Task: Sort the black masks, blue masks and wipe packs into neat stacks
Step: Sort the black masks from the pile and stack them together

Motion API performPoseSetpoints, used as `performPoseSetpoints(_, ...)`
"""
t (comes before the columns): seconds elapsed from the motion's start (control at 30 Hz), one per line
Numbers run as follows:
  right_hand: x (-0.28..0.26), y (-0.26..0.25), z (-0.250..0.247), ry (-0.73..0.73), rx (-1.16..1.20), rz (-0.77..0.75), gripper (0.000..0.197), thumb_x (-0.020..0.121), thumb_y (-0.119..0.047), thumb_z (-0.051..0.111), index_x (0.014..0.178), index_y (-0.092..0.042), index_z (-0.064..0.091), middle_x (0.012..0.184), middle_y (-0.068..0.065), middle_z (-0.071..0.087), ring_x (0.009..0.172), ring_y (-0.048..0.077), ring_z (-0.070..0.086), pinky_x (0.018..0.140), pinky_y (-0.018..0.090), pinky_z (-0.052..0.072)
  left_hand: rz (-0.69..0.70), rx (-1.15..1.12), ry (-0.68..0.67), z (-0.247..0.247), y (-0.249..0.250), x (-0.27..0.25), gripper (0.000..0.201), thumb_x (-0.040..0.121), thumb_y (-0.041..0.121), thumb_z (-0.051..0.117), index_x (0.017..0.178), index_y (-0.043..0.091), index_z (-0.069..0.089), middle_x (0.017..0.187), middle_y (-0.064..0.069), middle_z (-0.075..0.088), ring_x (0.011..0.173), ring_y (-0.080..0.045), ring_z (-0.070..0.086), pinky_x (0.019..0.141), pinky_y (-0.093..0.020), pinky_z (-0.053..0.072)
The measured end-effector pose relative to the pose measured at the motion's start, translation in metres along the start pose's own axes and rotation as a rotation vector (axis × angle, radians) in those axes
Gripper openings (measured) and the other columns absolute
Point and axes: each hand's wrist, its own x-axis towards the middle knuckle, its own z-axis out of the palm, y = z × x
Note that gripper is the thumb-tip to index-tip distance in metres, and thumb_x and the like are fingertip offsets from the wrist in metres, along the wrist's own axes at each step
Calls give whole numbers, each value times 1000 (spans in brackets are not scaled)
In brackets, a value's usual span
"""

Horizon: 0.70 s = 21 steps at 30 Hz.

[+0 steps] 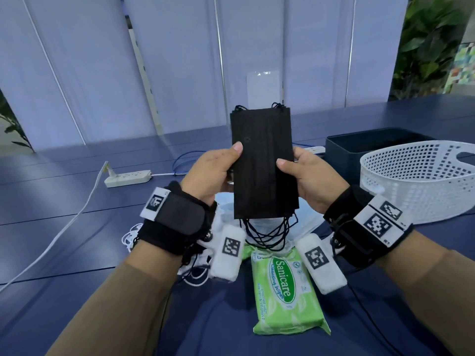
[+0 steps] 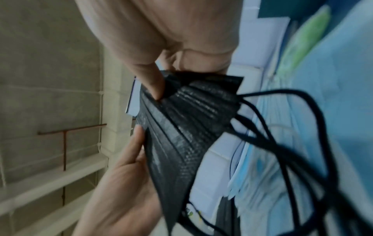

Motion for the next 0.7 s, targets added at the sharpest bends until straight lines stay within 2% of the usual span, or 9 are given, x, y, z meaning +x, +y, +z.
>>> performPoseSetpoints(0.07,1,1,-2,22,-2,26,27,98,-5,42,122,-11,53,124,11,61,108,26,61,88,39,53,-19,69,59,-24,7,0,32,98,36,45,94,11,64,73,-2,65,55,-13,60,54,-24,50)
performPoseSetpoints(0.17,0,1,-4,-51,151,145,31,99,-2,37,126,-10,49,113,9,63,94,21,63,70,30,59,-81,206,159,-66,8,2,21,99,26,46,93,13,61,78,-3,62,49,-8,57,46,-16,46)
performPoseSetpoints(0.23,0,3,-3,-91,221,208,34,98,2,34,125,-10,49,109,9,64,92,21,63,70,29,59,-216,324,129,-87,-2,2,14,97,20,50,92,13,62,81,-4,61,54,-8,56,49,-15,47)
performPoseSetpoints(0.33,4,5,6,-102,193,241,38,97,5,33,127,-12,49,110,9,64,93,21,63,71,31,59,-408,594,61,-108,-25,-1,8,93,16,56,86,17,59,79,-3,54,62,-12,47,54,-21,45)
performPoseSetpoints(0.43,12,9,17,-96,164,270,42,96,9,31,130,-10,47,106,10,64,90,22,63,70,34,58,-451,951,56,-116,-43,0,12,89,17,63,83,17,52,83,-9,48,61,-17,41,53,-23,33)
performPoseSetpoints(0.5,14,12,21,-96,144,293,42,95,10,30,130,-7,48,102,10,64,87,22,62,68,33,57,-458,1126,97,-121,-49,1,14,87,21,66,88,17,53,96,-10,52,78,-21,50,63,-25,34)
performPoseSetpoints(0.53,15,14,22,-97,133,302,42,95,10,30,129,-6,48,102,10,63,87,23,61,69,33,57,-478,1176,103,-124,-51,1,15,87,24,66,90,13,57,102,-10,56,90,-23,55,69,-24,33)
performPoseSetpoints(0.6,17,17,23,-97,111,312,42,95,9,30,129,-5,48,105,11,63,89,24,62,71,33,57,-540,1188,97,-132,-57,6,34,85,32,68,101,1,65,109,-14,65,102,-28,61,73,-24,35)
performPoseSetpoints(0.7,21,20,23,-103,91,317,42,94,9,30,129,-5,49,110,13,63,90,25,62,74,35,56,-563,1184,132,-138,-59,9,44,80,37,71,96,-3,65,91,-16,63,101,-32,62,69,-26,35)
